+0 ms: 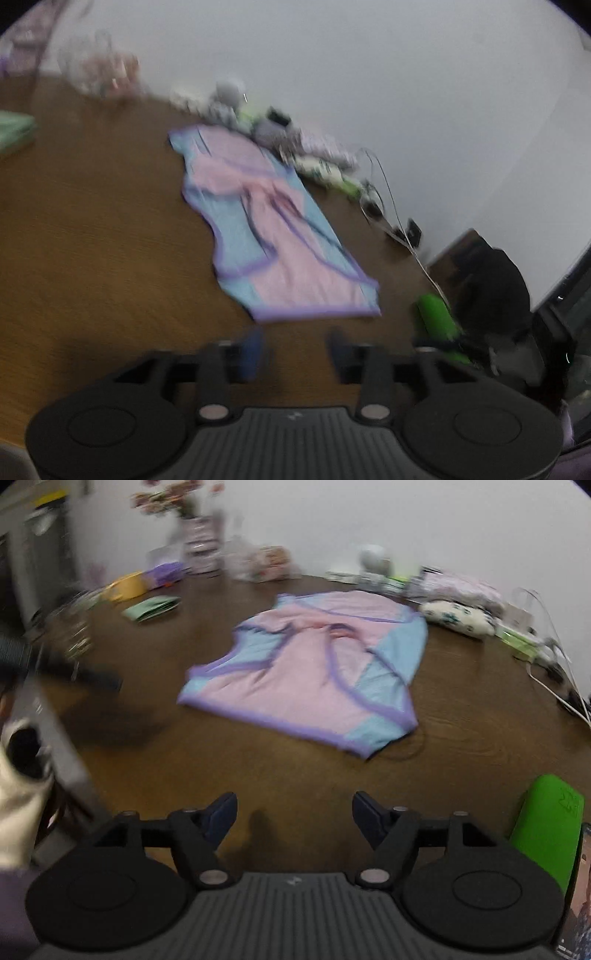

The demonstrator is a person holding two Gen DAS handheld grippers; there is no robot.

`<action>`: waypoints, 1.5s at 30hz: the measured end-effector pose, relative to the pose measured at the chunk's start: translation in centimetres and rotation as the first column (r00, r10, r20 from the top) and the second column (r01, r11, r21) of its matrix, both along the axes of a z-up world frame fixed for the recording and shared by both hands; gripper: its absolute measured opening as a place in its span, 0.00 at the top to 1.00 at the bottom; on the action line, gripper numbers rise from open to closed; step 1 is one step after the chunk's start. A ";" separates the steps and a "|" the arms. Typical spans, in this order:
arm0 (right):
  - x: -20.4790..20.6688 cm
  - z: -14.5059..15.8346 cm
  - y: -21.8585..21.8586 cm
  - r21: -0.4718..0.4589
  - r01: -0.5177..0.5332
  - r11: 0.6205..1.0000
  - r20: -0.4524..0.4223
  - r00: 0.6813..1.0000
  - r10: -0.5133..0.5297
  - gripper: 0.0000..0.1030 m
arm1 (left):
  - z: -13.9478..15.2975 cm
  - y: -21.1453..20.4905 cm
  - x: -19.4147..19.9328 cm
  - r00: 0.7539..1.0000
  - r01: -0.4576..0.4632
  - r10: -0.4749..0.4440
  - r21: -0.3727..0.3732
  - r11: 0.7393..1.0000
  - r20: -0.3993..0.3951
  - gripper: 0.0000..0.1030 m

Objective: Fold clothes

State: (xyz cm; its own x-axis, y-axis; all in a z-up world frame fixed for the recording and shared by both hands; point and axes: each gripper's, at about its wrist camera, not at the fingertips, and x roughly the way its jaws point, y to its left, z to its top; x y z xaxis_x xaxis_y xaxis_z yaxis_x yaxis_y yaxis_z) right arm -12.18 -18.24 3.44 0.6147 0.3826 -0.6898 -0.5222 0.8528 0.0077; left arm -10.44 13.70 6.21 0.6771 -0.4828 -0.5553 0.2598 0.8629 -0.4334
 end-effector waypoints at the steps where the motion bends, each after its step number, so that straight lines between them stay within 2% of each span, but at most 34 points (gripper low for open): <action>1: -0.1 0.4 -0.2 0.001 -0.012 1.000 0.012 1.000 0.012 0.32 | 0.3 -0.7 0.8 0.999 -0.024 0.023 0.046 0.999 0.024 0.41; 2: 0.4 1.1 -0.3 0.028 -0.006 1.000 0.032 0.999 0.005 0.32 | 0.4 -1.4 1.9 0.998 -0.047 0.044 0.091 0.995 0.033 0.40; 4: 1.4 2.0 -0.8 0.092 0.020 0.996 0.065 0.998 -0.026 0.33 | 0.5 -1.6 4.6 0.994 -0.104 0.105 0.142 0.984 -0.002 0.42; 6: 2.9 2.1 -0.6 0.137 0.097 0.986 0.073 0.991 -0.108 0.45 | -0.1 -2.4 6.7 0.988 -0.133 0.144 0.173 0.976 -0.050 0.44; 8: 5.2 1.2 -0.2 0.110 0.198 0.974 0.059 0.977 -0.205 0.54 | -0.6 -3.7 7.7 0.987 -0.139 0.155 0.229 0.963 -0.052 0.45; 9: 6.3 0.7 0.0 0.094 0.242 0.966 0.051 0.968 -0.247 0.56 | -0.6 -4.1 7.7 0.988 -0.136 0.149 0.252 0.958 -0.033 0.45; 11: 7.7 0.1 0.1 0.100 0.265 0.959 0.037 0.962 -0.270 0.56 | -0.8 -5.1 7.9 0.991 -0.131 0.136 0.282 0.950 0.002 0.44; 14: 9.5 -0.2 0.4 0.128 0.280 0.951 0.036 0.957 -0.287 0.55 | -1.6 -5.7 8.3 0.993 -0.112 0.120 0.291 0.950 -0.010 0.44; 15: 9.9 -0.3 0.5 0.117 0.289 0.950 0.041 0.954 -0.296 0.55 | -1.9 -5.9 8.6 0.993 -0.104 0.114 0.300 0.948 -0.016 0.54; 16: 10.3 -0.5 0.7 0.105 0.298 0.949 0.046 0.951 -0.304 0.56 | -2.3 -6.2 9.0 0.994 -0.095 0.107 0.313 0.945 -0.021 0.78; 17: 10.6 -0.7 0.9 0.096 0.306 0.947 0.049 0.949 -0.312 0.56 | -2.6 -6.4 9.2 0.994 -0.090 0.103 0.326 0.941 -0.021 0.89; 18: 10.8 -0.8 0.8 0.101 0.304 0.947 0.033 0.951 -0.309 0.65 | -2.8 -6.6 9.3 0.995 -0.088 0.100 0.338 0.937 -0.019 0.93; 20: 10.7 -1.0 0.8 0.101 0.298 0.949 0.010 0.954 -0.301 0.82 | -3.0 -6.7 9.3 0.996 -0.079 0.089 0.352 0.933 -0.013 0.94; 27: 9.1 -1.0 1.3 0.024 0.289 0.957 0.025 0.957 -0.289 0.87 | -3.0 -6.8 6.9 0.997 -0.079 0.081 0.368 0.927 0.011 0.96; 34: 4.1 -0.7 0.8 0.008 0.240 0.971 0.003 0.971 -0.240 0.89 | -2.8 -8.2 0.0 1.000 -0.019 0.022 0.399 0.917 -0.003 0.96; 36: 2.7 -0.6 0.5 -0.001 0.226 0.974 0.000 0.974 -0.226 0.89 | -2.4 -8.2 -1.8 0.999 0.004 0.016 0.377 0.926 -0.048 0.96; 38: 2.1 -0.6 -0.3 0.007 0.230 0.973 -0.013 0.973 -0.230 0.89 | -1.8 -7.5 -2.5 0.998 0.042 -0.023 0.310 0.950 -0.065 0.94; 39: 2.1 -0.6 -0.7 0.005 0.240 0.971 -0.013 0.971 -0.240 0.88 | -1.5 -7.1 -2.7 0.997 0.064 -0.047 0.270 0.961 -0.069 0.90; 41: 2.3 -0.5 -1.1 -0.010 0.269 0.963 0.001 0.963 -0.269 0.85 | -0.8 -5.5 -1.6 0.998 0.034 -0.023 0.192 0.981 -0.061 0.87; 42: 2.4 -0.5 -1.3 -0.013 0.283 0.959 0.008 0.959 -0.283 0.85 | -0.6 -4.9 -0.8 0.999 0.005 0.005 0.181 0.984 -0.052 0.86; 44: 2.6 -0.1 -1.5 0.007 0.301 0.954 0.017 0.953 -0.301 0.85 | -0.3 -4.2 1.1 0.998 -0.051 0.058 0.194 0.980 -0.029 0.81; 45: 2.6 0.4 -1.5 0.035 0.296 0.955 0.026 0.955 -0.297 0.85 | -0.3 -4.0 2.2 0.997 -0.067 0.071 0.203 0.977 -0.016 0.74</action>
